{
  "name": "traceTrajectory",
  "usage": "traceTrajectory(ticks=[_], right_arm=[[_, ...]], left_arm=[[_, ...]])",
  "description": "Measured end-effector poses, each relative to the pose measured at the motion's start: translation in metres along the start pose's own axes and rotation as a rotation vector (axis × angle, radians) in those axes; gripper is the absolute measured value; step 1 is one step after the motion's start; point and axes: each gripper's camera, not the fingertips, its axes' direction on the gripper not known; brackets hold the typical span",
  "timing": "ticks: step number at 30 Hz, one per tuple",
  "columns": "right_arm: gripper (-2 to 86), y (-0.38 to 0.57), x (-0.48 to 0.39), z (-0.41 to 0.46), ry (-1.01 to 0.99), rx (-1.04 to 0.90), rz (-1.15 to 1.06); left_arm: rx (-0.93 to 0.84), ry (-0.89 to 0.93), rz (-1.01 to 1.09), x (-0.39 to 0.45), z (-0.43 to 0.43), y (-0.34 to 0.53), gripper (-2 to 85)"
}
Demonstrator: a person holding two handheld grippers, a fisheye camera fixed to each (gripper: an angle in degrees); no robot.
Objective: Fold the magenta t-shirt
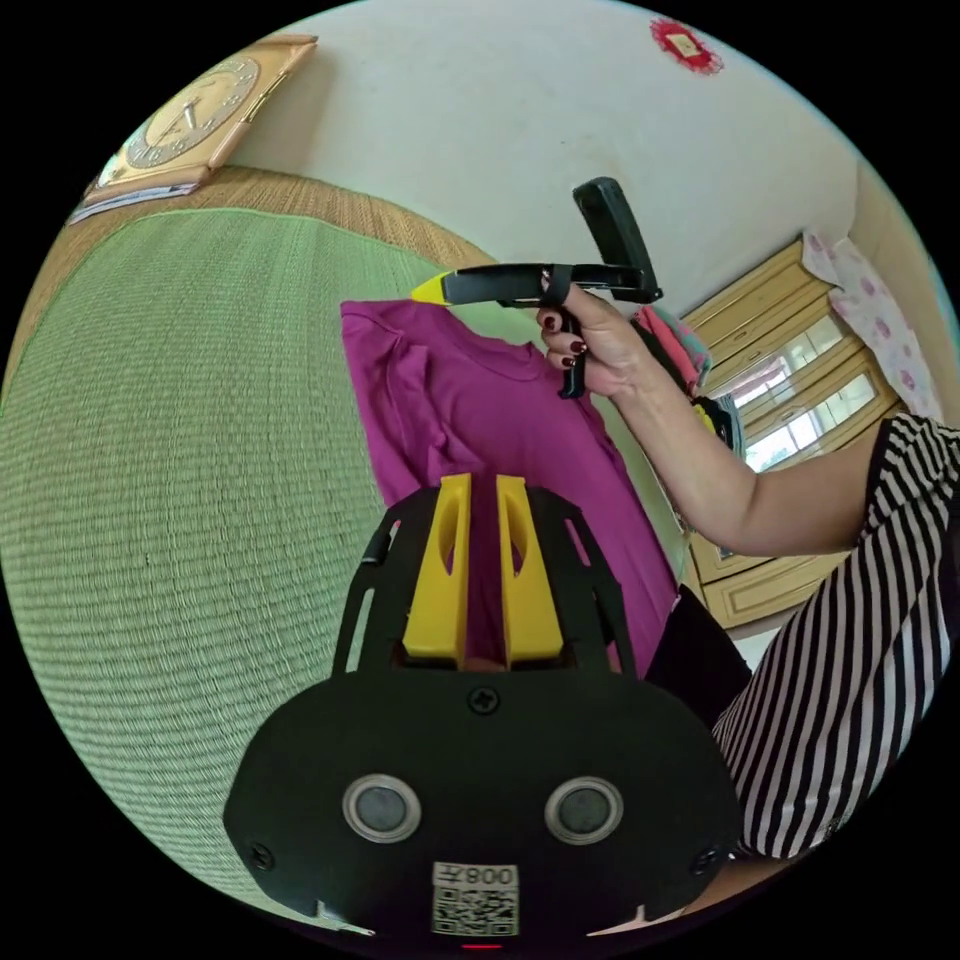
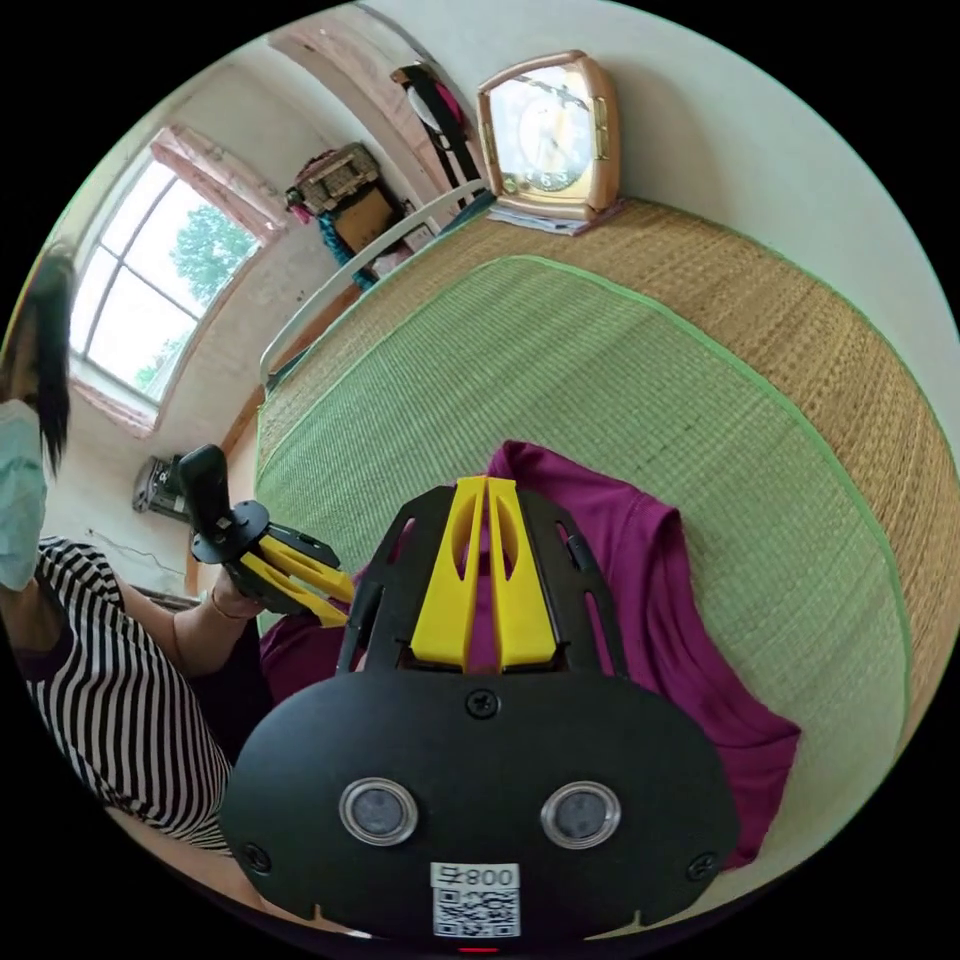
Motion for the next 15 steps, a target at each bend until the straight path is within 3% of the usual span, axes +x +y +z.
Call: traceTrajectory(ticks=[6, 15], right_arm=[[0.2, -0.014, -0.017, 0.046, 0.246, -0.163, -0.043], [0.1, -0.003, -0.039, 0.043, 0.39, -0.129, -0.133]], left_arm=[[-0.09, -0.067, -0.03, 0.0, 0.017, -0.012, 2.4], [-0.082, -0.052, -0.036, -0.001, 0.019, -0.026, 1.6]])
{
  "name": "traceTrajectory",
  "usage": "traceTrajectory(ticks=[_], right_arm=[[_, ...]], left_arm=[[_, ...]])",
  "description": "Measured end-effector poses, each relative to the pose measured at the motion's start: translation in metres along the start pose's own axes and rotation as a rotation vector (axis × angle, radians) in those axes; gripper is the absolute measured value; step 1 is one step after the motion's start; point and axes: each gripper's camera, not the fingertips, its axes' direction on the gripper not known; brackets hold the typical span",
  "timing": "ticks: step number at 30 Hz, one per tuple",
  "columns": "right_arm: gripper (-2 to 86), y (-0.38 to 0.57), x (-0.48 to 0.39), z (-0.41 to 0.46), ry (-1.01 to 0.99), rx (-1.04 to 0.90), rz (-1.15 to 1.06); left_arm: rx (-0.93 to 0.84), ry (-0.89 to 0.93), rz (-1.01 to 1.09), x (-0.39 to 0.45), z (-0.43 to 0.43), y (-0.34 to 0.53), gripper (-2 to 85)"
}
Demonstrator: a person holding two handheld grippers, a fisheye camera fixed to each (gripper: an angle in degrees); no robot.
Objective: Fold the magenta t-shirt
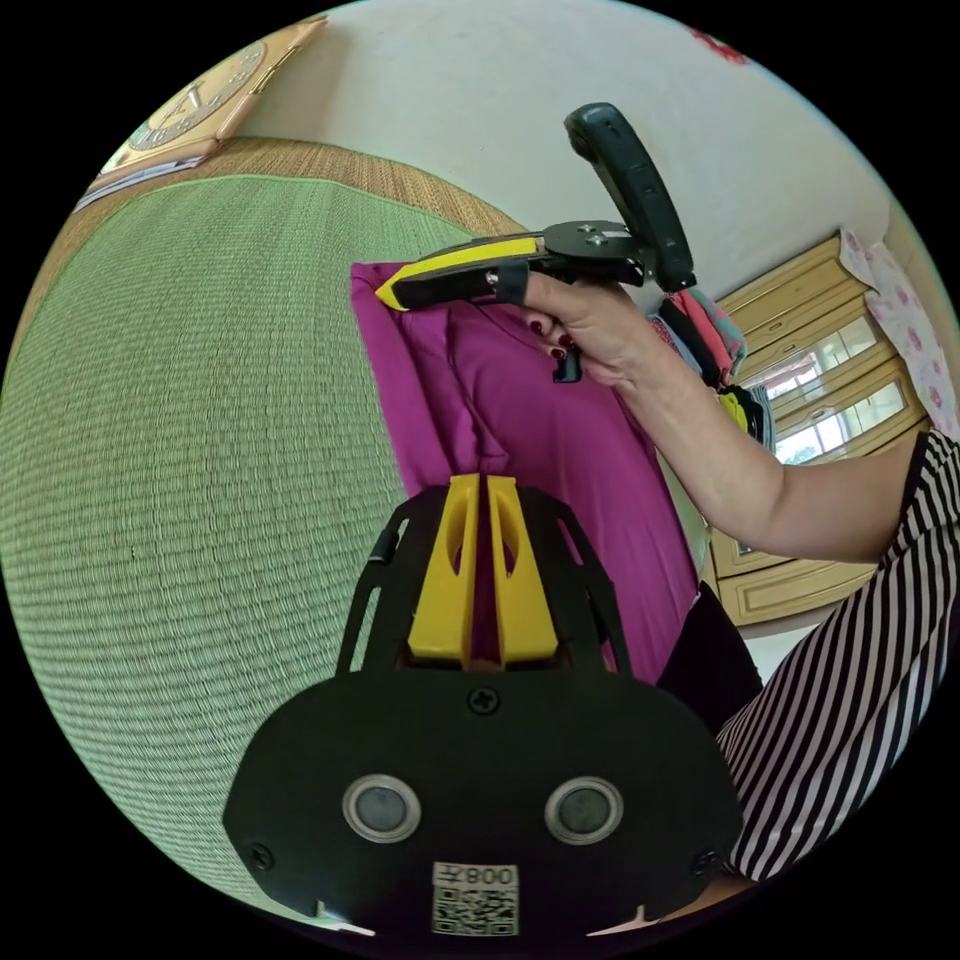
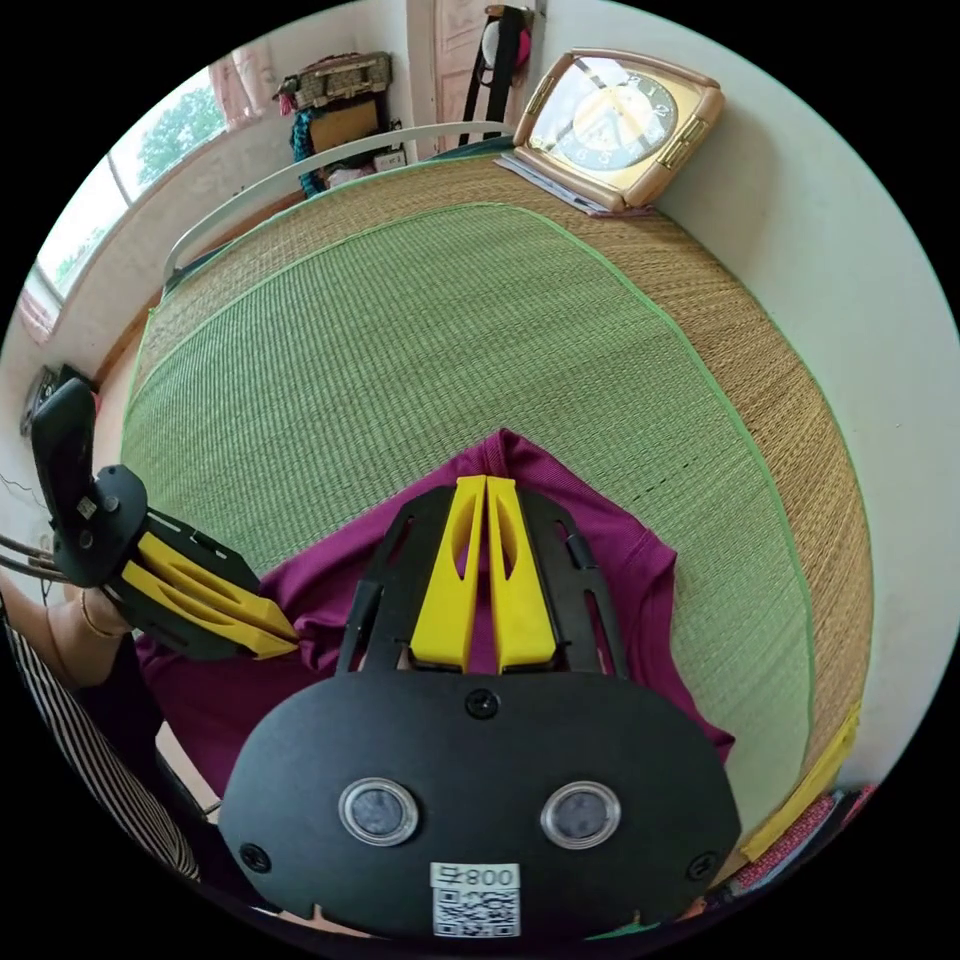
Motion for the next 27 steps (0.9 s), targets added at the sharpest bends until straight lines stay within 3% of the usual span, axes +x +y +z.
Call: traceTrajectory(ticks=[7, 12, 16, 24, 27], right_arm=[[0.1, 0.003, 0.029, -0.009, -0.155, -0.017, 0.077], [0.1, 0.032, 0.029, -0.046, -0.14, 0.065, 0.092], [0.1, 0.044, 0.022, -0.04, -0.094, -0.008, 0.063], [0.1, 0.063, 0.042, -0.052, -0.144, -0.009, 0.095], [0.1, 0.079, 0.053, -0.068, -0.185, 0.033, 0.135]], left_arm=[[0.007, -0.012, 0.003, 0.003, 0.0, -0.014, 1.3], [0.054, 0.008, 0.024, 0.007, -0.008, -0.021, 0.8], [-0.028, -0.052, 0.028, 0.013, 0.002, -0.033, 0.6], [0.035, -0.019, 0.055, 0.02, -0.008, -0.049, 0.9], [-0.044, -0.071, 0.042, 0.018, 0.002, -0.056, 1.3]])
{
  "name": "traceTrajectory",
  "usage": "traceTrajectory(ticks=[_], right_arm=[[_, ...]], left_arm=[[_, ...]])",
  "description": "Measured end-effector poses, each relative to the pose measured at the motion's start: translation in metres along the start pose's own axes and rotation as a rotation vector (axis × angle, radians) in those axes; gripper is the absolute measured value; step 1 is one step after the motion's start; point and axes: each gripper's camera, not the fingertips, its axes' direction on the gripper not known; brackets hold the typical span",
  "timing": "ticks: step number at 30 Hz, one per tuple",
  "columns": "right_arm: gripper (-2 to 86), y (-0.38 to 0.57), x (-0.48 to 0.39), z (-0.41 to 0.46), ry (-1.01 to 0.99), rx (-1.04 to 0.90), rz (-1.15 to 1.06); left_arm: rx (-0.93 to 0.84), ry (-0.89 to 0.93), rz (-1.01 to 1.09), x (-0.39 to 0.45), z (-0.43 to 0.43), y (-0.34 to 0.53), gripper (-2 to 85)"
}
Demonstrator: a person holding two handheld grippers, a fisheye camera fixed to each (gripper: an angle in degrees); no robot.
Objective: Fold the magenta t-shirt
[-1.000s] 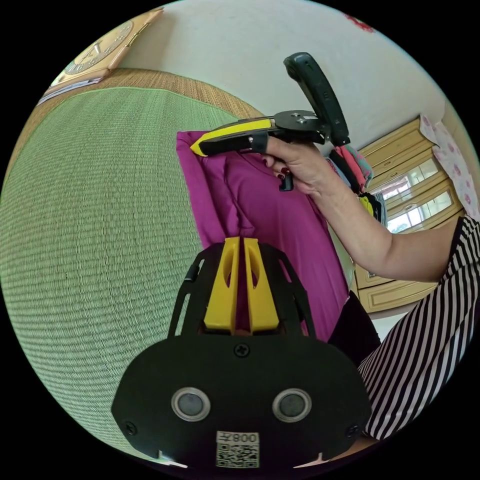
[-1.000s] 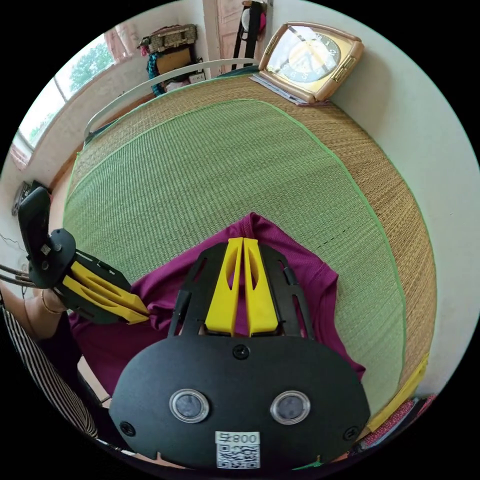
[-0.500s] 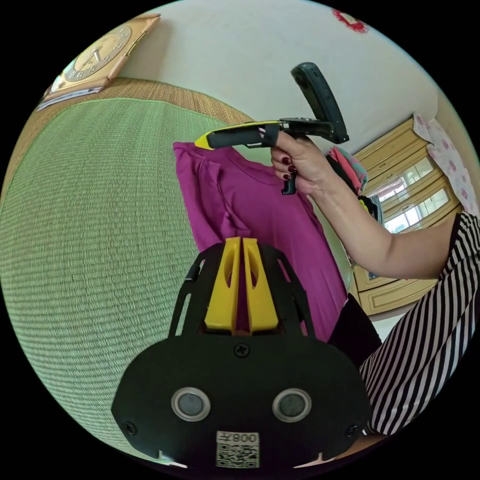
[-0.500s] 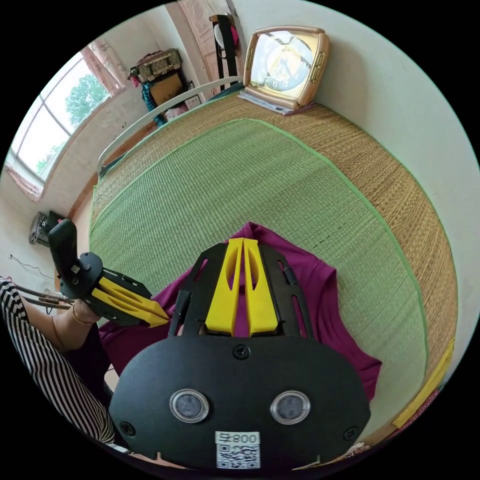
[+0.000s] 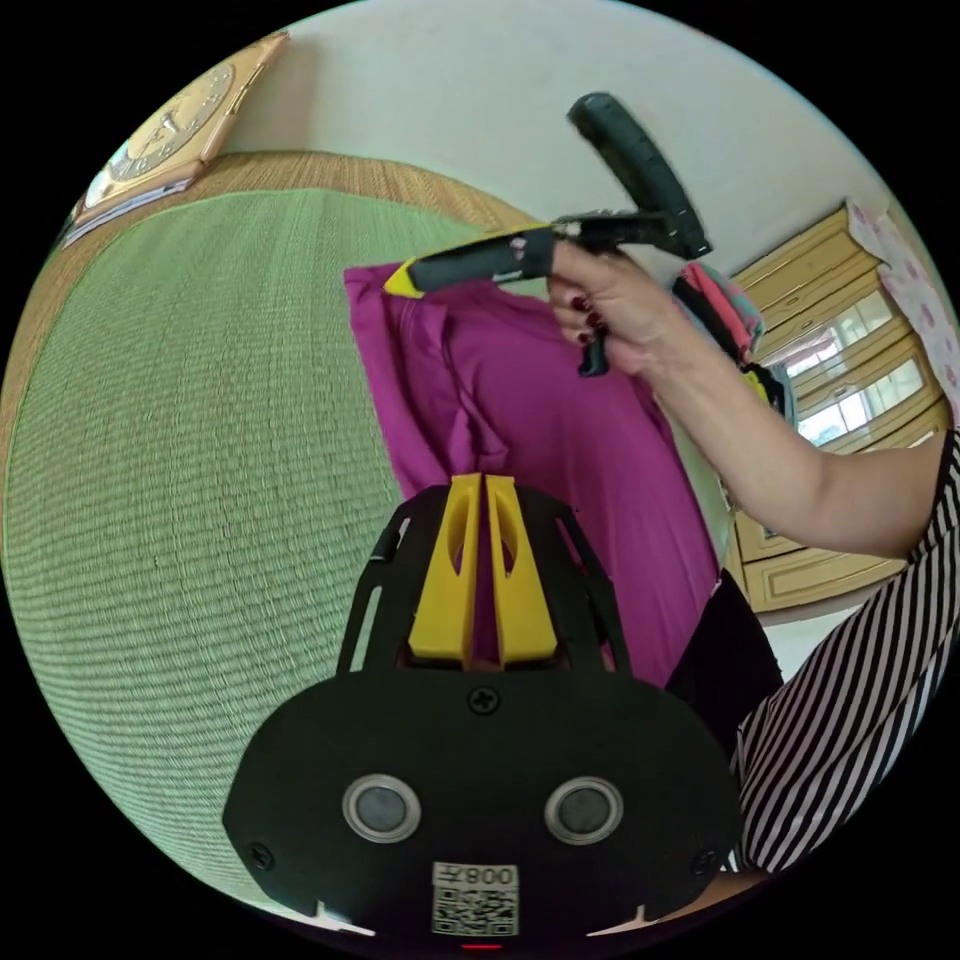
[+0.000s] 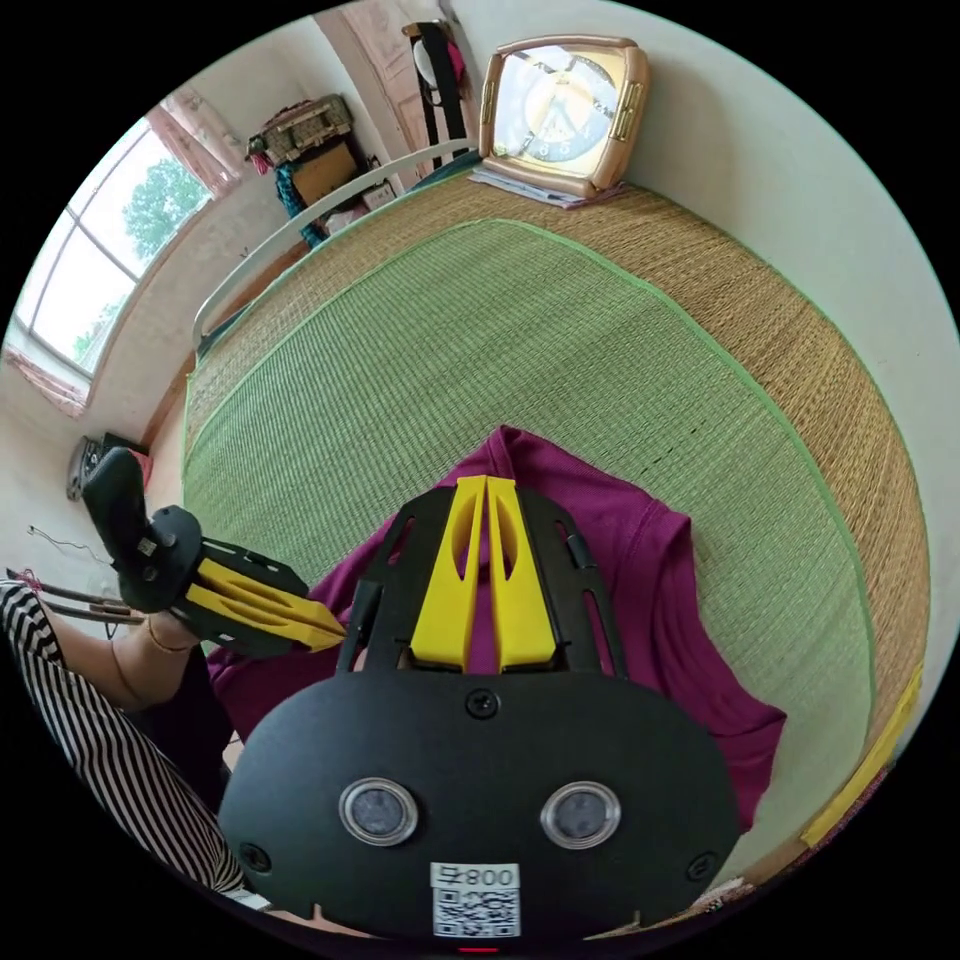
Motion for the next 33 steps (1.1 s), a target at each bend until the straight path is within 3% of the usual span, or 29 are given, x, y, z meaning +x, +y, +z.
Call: traceTrajectory(ticks=[9, 15, 19, 26, 33], right_arm=[[0.4, 0.115, 0.035, -0.103, -0.128, 0.145, 0.181], [1.9, 0.245, 0.083, -0.155, 0.143, 0.084, 0.496], [6.2, 0.309, 0.128, -0.187, 0.166, 0.118, 0.674], [8.4, 0.335, 0.176, -0.188, 0.149, 0.059, 0.74], [5.7, 0.346, 0.19, -0.177, 0.187, 0.033, 0.754]], left_arm=[[0.103, 0.08, -0.05, -0.006, -0.025, -0.002, 3.6], [0.152, 0.051, -0.123, -0.016, -0.043, -0.015, 7.5], [0.099, -0.031, -0.129, -0.029, -0.04, -0.056, 9.2], [0.018, -0.095, -0.152, -0.037, -0.017, -0.116, 9.1], [-0.001, -0.197, -0.108, -0.019, -0.002, -0.129, 3.0]])
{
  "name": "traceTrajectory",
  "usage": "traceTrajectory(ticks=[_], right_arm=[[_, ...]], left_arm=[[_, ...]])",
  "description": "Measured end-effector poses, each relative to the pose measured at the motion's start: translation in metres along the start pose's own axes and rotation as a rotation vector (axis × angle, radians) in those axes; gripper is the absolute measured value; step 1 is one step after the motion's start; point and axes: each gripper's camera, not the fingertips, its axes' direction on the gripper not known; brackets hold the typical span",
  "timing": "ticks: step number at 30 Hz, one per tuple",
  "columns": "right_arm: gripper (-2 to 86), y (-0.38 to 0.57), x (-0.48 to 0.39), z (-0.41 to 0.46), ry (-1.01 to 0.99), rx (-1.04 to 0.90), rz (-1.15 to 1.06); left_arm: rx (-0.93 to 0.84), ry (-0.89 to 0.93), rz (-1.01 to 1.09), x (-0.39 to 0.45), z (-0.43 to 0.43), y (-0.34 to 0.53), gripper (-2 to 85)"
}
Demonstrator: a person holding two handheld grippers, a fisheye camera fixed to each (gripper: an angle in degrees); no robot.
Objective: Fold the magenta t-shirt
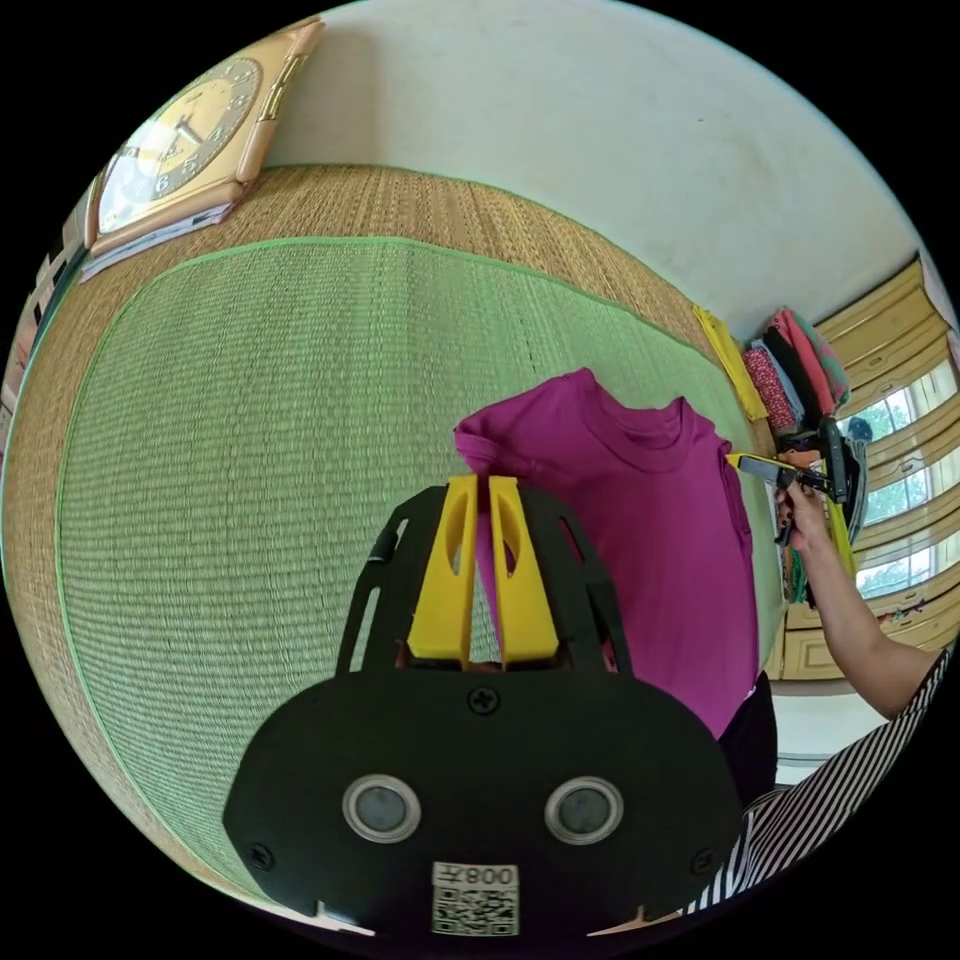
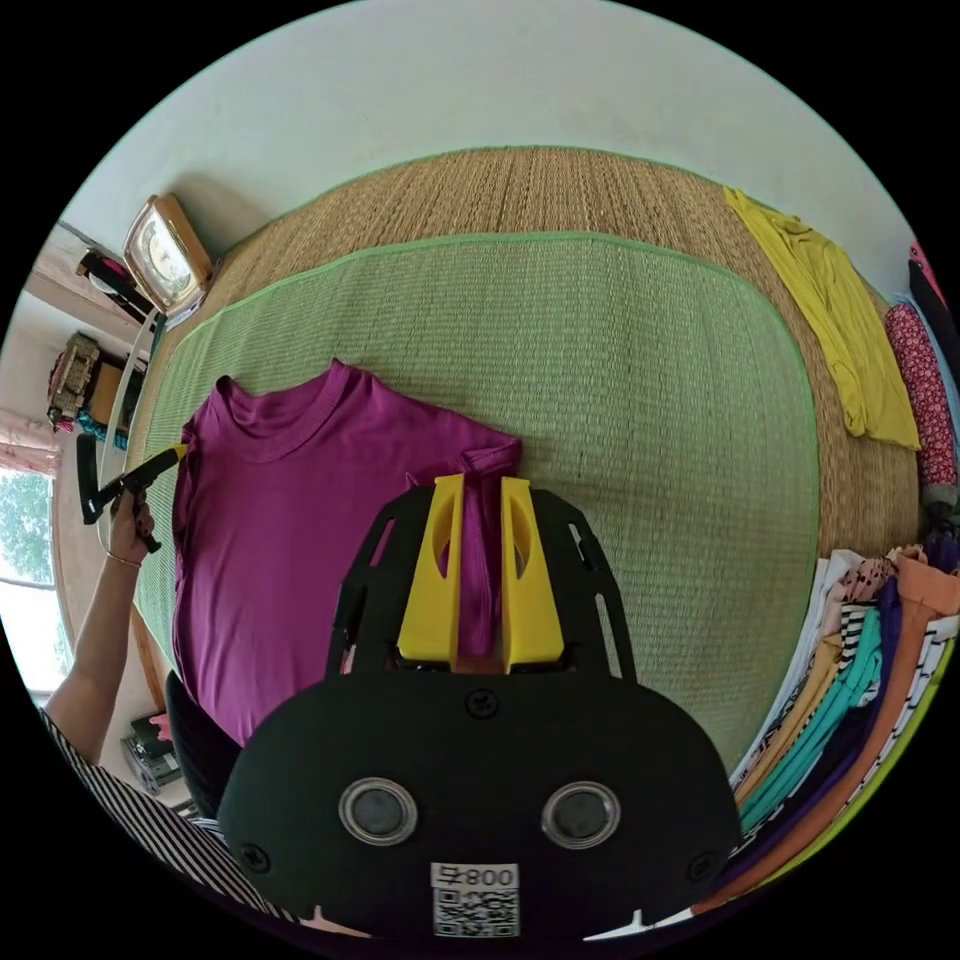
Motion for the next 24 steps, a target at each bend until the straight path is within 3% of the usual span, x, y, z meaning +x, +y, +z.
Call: traceTrajectory(ticks=[15, 21, 24], right_arm=[[2.6, -0.001, 0.035, -0.037, 0.031, 0.063, -0.005], [4.0, 0.0, 0.05, -0.021, 0.062, -0.037, 0.029], [4.7, 0.02, 0.067, -0.022, -0.015, -0.013, 0.079]], left_arm=[[0.095, -0.041, 0.03, 0.01, -0.024, -0.023, 1.8], [-0.009, -0.064, -0.074, -0.007, -0.006, -0.01, 4.2], [0.02, 0.009, -0.117, -0.019, -0.012, 0.021, 6.4]])
